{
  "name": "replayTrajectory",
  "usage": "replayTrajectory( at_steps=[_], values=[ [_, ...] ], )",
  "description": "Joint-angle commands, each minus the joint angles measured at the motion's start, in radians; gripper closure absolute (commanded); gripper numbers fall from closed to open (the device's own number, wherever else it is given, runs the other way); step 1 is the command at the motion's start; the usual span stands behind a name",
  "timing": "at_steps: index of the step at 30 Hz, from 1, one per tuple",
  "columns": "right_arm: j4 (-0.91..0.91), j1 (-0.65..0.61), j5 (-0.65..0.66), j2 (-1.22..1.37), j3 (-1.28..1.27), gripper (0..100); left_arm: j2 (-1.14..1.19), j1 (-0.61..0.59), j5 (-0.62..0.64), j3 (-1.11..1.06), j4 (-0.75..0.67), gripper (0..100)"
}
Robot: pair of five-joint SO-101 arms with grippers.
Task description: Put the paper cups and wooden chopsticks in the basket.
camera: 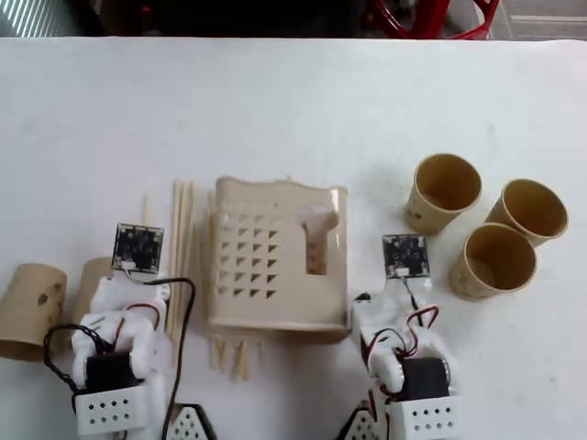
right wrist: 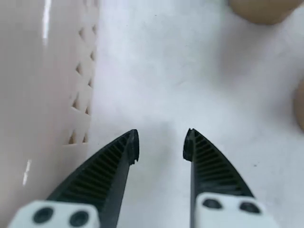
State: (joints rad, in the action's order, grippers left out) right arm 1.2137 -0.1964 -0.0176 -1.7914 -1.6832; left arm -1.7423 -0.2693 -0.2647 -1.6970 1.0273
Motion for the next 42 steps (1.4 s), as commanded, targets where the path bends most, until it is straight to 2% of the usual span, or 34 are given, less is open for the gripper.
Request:
replayTrajectory(
  at_steps=[1, 4, 9, 11, 18, 24, 30, 32, 35, 42],
  values=[
    [-0.002, -0.048, 0.011, -0.012, -0.005, 83.6, -0.005, -0.002, -0.009, 0.000, 0.000, 92],
    [-0.090, -0.048, 0.052, -0.012, 0.014, 83.6, -0.005, -0.002, -0.009, 0.000, 0.005, 92],
    [-0.143, -0.015, 0.410, -0.012, 0.123, 83.8, -0.005, -0.002, -0.009, 0.000, 0.006, 92],
    [-0.134, 0.024, 0.473, -0.008, 0.206, 83.8, -0.005, -0.002, -0.009, 0.000, 0.006, 92],
    [-0.070, 0.021, 0.413, 0.082, 0.585, 83.6, -0.005, -0.002, -0.009, 0.000, 0.008, 92],
    [-0.065, -0.101, 0.407, 0.578, 0.816, 81.4, -0.005, -0.001, -0.009, 0.000, 0.008, 92],
    [-0.047, -0.163, 0.405, 1.132, 1.060, 65.4, -0.005, -0.001, -0.009, 0.000, 0.008, 92],
    [-0.031, -0.173, 0.390, 1.273, 1.132, 63.8, -0.005, -0.001, -0.009, 0.000, 0.008, 92],
    [-0.036, -0.173, 0.321, 1.435, 1.215, 63.7, -0.005, -0.001, -0.009, 0.000, 0.008, 92],
    [-0.036, -0.163, 0.313, 1.690, 1.330, 63.6, -0.004, -0.001, -0.008, 0.000, 0.008, 92]
  ],
)
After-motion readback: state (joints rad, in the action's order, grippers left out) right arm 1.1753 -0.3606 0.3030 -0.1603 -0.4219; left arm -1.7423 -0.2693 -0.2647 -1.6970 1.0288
